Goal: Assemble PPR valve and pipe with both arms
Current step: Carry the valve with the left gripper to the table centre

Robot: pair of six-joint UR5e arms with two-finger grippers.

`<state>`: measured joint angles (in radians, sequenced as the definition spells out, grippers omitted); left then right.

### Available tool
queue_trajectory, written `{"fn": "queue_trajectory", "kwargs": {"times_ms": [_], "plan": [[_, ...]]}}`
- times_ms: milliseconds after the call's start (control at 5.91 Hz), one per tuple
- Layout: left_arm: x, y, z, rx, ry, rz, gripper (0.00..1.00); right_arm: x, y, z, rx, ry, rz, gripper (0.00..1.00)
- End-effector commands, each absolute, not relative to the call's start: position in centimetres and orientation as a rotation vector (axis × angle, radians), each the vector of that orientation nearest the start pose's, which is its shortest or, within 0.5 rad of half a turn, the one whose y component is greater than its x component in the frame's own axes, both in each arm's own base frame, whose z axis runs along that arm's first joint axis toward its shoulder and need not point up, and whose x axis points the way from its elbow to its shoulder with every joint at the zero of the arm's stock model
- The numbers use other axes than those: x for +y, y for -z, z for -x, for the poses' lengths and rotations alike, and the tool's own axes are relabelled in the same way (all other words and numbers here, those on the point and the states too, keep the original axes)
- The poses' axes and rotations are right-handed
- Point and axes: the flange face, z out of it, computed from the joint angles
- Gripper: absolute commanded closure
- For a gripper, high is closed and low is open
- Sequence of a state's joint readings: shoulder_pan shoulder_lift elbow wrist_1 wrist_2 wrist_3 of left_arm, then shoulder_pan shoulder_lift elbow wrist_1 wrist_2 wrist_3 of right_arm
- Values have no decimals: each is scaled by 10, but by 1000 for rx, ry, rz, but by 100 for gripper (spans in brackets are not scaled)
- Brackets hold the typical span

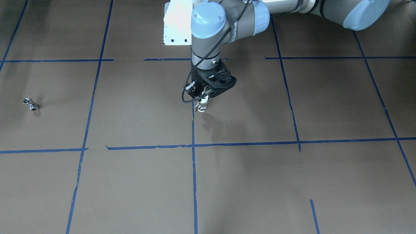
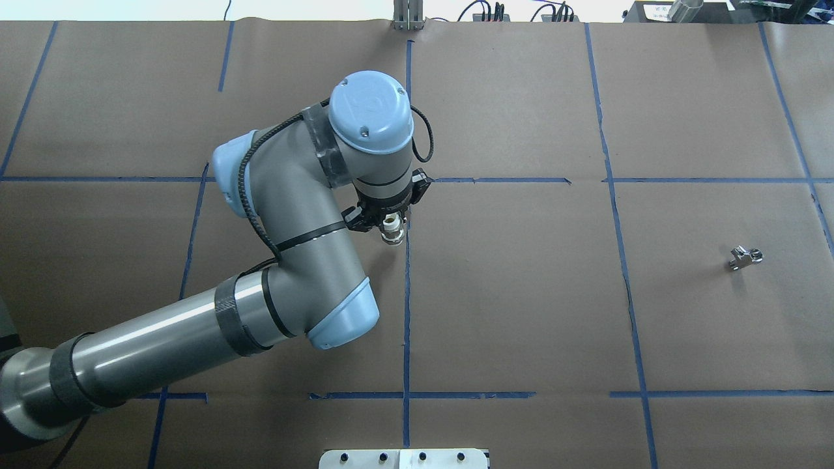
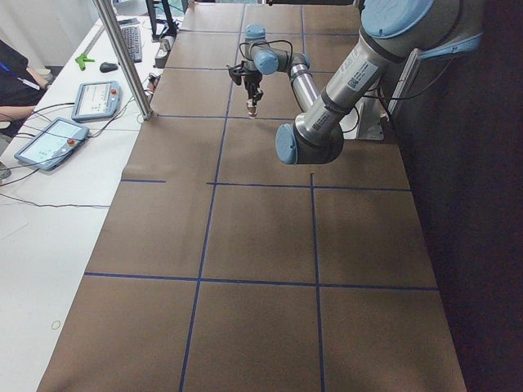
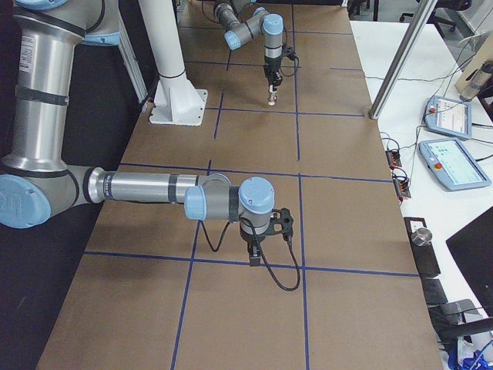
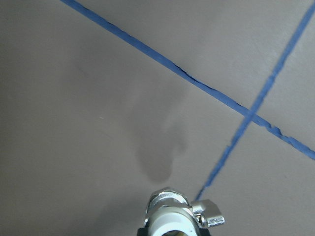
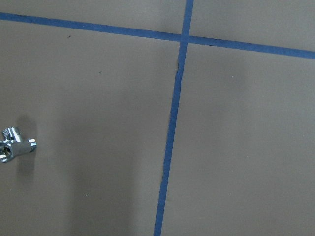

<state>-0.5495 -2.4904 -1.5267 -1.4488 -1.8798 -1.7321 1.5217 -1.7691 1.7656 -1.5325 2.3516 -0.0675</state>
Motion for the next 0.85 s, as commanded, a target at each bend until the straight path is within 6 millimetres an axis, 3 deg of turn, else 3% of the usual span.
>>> {"fn": "queue_trajectory", "kwargs": {"times_ms": [0,169,508,677], "plan": [[-453,-124,-586,784,530,157,100,-413,-648,-43,-781,124,-41,0],[-452,-125,-588,787,522,154,98,-413,-649,-43,-781,123,-38,0],[-450,-127,-593,790,512,156,82,-413,-649,-43,-781,123,-38,0],[-450,-128,-593,791,509,153,61,-413,-650,-43,-781,121,-34,0]]}}
